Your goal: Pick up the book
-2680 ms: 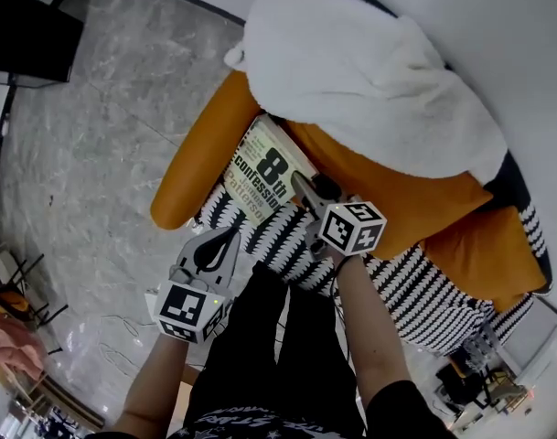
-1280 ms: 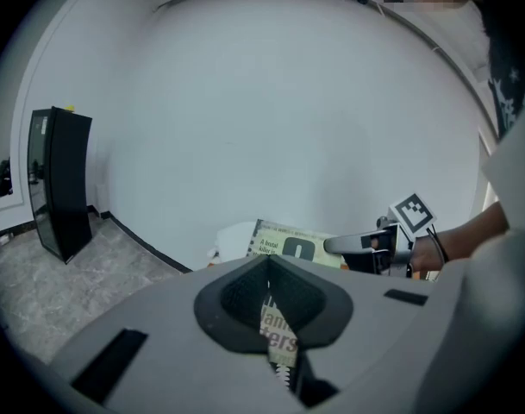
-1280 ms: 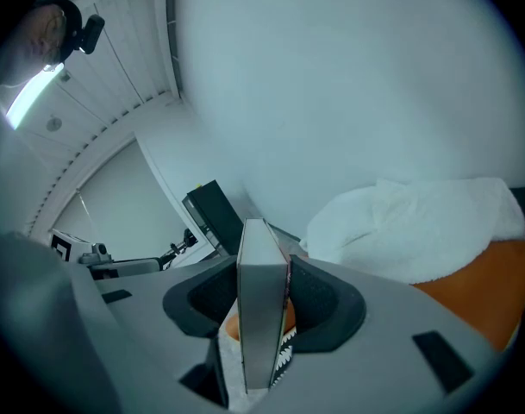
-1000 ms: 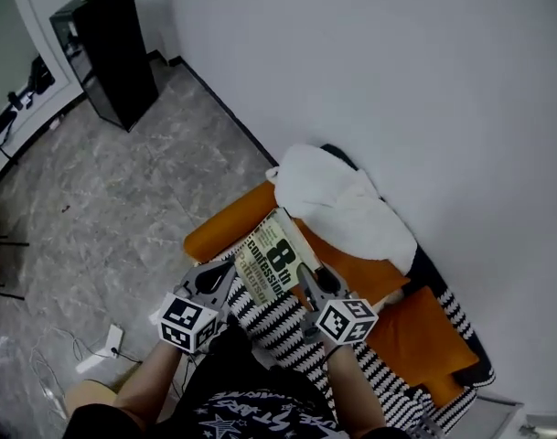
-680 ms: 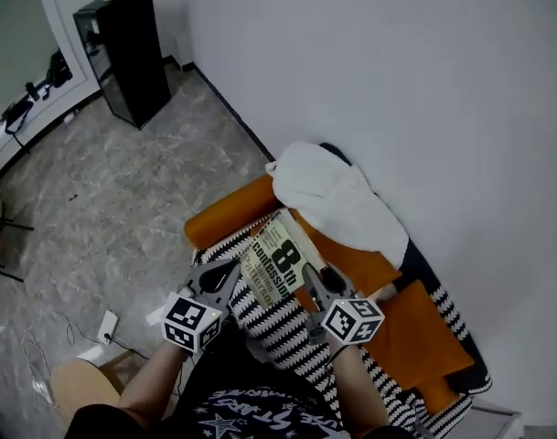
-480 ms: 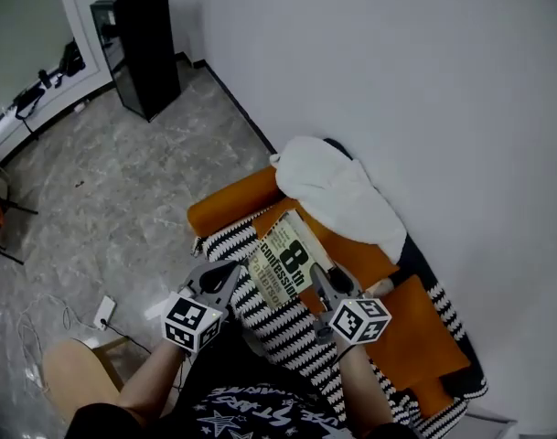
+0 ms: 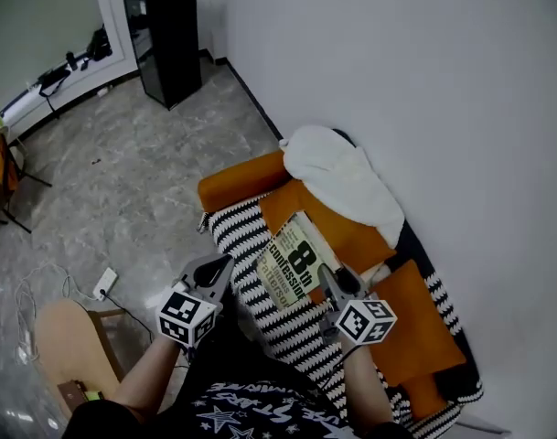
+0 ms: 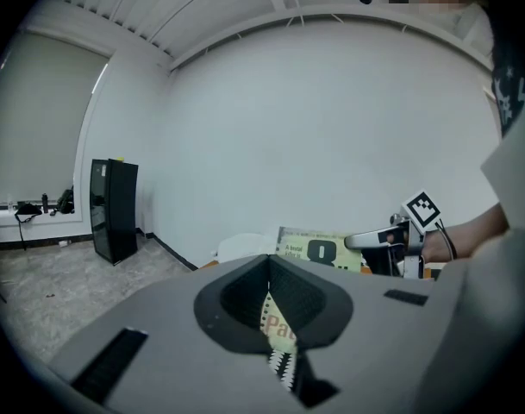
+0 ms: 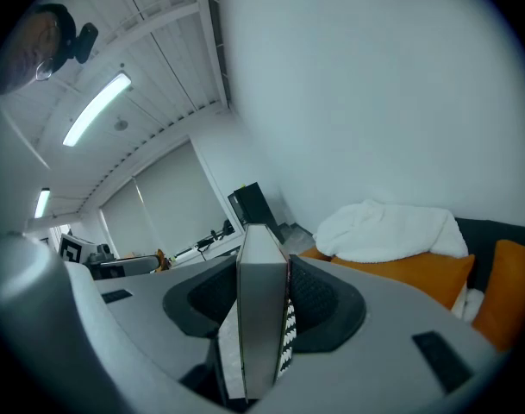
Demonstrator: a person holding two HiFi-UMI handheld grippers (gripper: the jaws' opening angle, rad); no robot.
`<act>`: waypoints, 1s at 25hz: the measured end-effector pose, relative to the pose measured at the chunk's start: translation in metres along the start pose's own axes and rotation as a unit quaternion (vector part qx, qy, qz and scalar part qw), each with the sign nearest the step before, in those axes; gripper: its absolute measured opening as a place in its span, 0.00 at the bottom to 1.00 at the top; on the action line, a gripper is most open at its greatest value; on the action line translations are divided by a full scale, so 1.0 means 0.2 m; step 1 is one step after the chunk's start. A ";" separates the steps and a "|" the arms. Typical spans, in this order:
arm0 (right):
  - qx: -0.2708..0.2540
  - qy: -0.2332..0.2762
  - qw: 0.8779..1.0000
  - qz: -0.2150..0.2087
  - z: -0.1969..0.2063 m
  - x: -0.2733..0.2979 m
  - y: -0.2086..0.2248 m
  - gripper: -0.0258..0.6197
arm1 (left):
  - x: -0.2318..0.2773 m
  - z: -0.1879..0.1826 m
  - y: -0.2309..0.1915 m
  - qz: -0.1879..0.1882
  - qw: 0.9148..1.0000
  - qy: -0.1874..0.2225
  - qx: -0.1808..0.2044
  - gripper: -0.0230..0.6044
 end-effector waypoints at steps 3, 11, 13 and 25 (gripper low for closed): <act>-0.005 0.004 1.000 -0.014 0.02 -0.10 -0.03 0.32 | -0.11 0.02 0.09 -0.016 1.000 0.003 0.002 0.05; -0.006 0.000 0.999 -0.041 0.10 -0.19 -0.08 0.32 | -0.36 0.05 0.17 -0.053 0.999 0.002 0.002 0.05; -0.004 -0.002 0.999 -0.044 0.12 -0.19 -0.09 0.32 | -0.40 0.06 0.16 -0.063 0.998 0.003 0.000 0.05; -0.010 -0.015 0.999 -0.035 0.24 -0.20 -0.24 0.32 | -0.57 0.11 0.15 -0.054 0.998 0.022 -0.003 0.05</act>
Point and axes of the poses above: the fingertips, and each gripper's own axes: x forward along the fingers, y to its right, z out of its underside, the point moved 2 cm from there along -x, backward along the fingers
